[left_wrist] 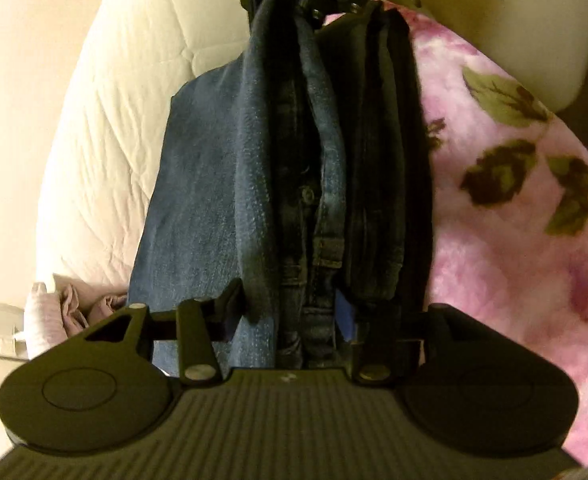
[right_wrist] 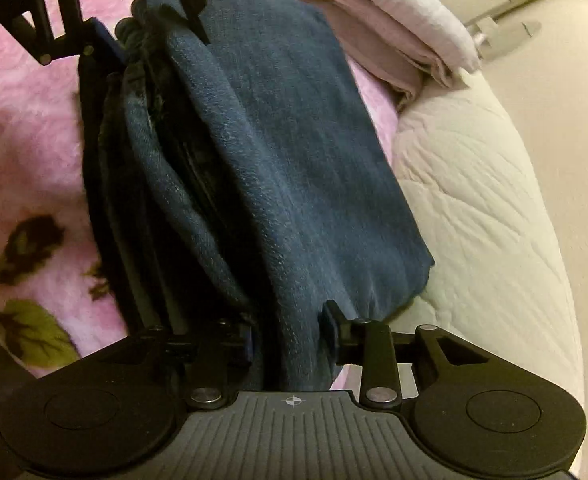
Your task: Fold clothes
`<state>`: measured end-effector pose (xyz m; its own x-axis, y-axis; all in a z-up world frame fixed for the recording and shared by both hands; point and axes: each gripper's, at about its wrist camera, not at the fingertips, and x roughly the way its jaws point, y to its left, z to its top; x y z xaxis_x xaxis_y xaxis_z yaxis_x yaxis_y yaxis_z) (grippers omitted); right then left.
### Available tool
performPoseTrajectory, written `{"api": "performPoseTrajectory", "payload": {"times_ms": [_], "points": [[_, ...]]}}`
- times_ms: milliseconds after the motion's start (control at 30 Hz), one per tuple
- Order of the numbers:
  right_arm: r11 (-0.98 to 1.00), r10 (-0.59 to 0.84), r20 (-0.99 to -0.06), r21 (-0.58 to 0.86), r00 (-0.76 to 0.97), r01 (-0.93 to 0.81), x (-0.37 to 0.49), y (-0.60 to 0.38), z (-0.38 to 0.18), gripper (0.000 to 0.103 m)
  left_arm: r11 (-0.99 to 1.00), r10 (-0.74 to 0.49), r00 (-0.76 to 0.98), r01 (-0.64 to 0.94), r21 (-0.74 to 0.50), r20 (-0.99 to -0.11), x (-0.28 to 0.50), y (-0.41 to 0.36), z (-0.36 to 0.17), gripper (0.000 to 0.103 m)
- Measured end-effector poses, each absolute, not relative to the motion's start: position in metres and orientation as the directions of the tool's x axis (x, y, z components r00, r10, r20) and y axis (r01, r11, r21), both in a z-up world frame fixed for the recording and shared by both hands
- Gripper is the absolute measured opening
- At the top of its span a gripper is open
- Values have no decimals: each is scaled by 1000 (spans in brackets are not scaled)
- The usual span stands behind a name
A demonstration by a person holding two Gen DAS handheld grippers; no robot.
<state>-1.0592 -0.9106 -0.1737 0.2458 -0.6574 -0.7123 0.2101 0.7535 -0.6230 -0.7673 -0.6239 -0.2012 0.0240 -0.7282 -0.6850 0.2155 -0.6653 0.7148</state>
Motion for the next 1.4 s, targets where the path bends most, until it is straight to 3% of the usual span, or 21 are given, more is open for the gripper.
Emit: {"api": "performPoseTrajectory", "payload": {"times_ms": [100,267,333,500,633,867,1400], "points": [[755,-650,-718,-573,249,319,-1058,-922,-170,30,-675,-725,26,164,719,-688,-769,-629,-195,36],[655,-722,-644,-519,252,549,-1071,-921,-152,26,-473,-881,-22,55,879,-473,-779,-635,-155,33],[618,-750,-615,-519,245,590,-1072,-912,-149,26,-457,-889,-20,86,886,-457,-777,-640,-156,32],[701,-671,-706,-504,226,506,-1052,-911,-169,27,-655,-750,25,114,747,-661,-761,-623,-213,36],[749,-634,-747,-529,201,400,-1049,-906,-169,31,-650,-751,23,154,744,-660,-761,-614,-220,38],[792,-563,-811,-472,163,387,-1050,-917,-156,31,-683,-713,53,171,710,-699,-764,-622,-210,39],[833,-504,-847,-427,167,351,-1048,-922,-166,31,-703,-684,84,191,685,-725,-764,-627,-209,41]]}}
